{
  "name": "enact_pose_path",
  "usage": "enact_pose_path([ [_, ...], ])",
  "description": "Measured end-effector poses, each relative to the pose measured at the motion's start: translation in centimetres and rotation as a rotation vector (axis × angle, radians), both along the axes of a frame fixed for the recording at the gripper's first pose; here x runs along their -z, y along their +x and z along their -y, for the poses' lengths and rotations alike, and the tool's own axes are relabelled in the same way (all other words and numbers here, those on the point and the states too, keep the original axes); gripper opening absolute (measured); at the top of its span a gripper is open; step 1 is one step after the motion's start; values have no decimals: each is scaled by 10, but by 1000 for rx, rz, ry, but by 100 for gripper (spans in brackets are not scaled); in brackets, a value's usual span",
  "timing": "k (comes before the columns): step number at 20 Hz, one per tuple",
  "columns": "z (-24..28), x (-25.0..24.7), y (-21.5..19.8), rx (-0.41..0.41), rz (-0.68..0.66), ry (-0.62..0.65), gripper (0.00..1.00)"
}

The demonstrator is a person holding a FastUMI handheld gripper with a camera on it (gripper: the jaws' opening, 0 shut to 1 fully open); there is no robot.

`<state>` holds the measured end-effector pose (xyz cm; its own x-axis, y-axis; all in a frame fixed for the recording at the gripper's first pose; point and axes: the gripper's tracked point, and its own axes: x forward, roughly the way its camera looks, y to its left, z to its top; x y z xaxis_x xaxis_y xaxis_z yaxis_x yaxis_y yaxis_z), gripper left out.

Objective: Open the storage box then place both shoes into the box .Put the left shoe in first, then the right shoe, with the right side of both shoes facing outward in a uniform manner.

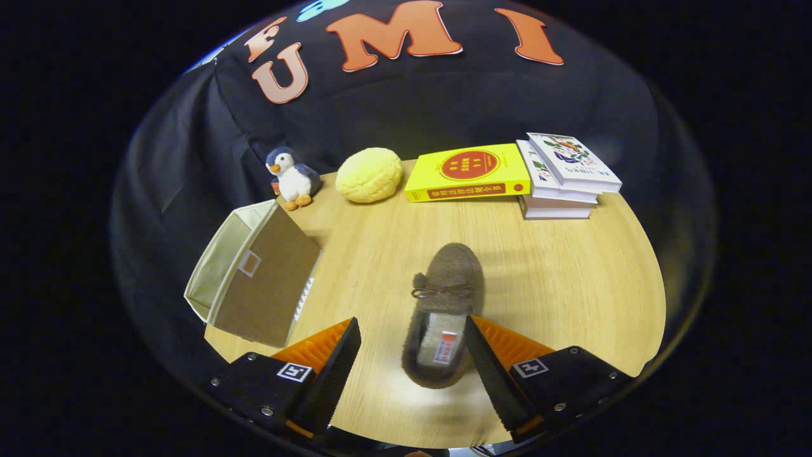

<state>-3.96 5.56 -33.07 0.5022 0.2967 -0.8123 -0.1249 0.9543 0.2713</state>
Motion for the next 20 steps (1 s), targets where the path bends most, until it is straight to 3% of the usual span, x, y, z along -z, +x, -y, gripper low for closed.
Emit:
enact_pose_path([
  [6,26,55,3,-1,-51,-48,97],
  [12,29,92,31,61,-62,-43,87],
  [14,18,101,32,54,-106,14,77],
  [18,26,112,37,67,-125,-26,38],
  [19,29,112,37,86,-125,-38,25],
  [20,31,110,39,103,-121,-48,19],
])
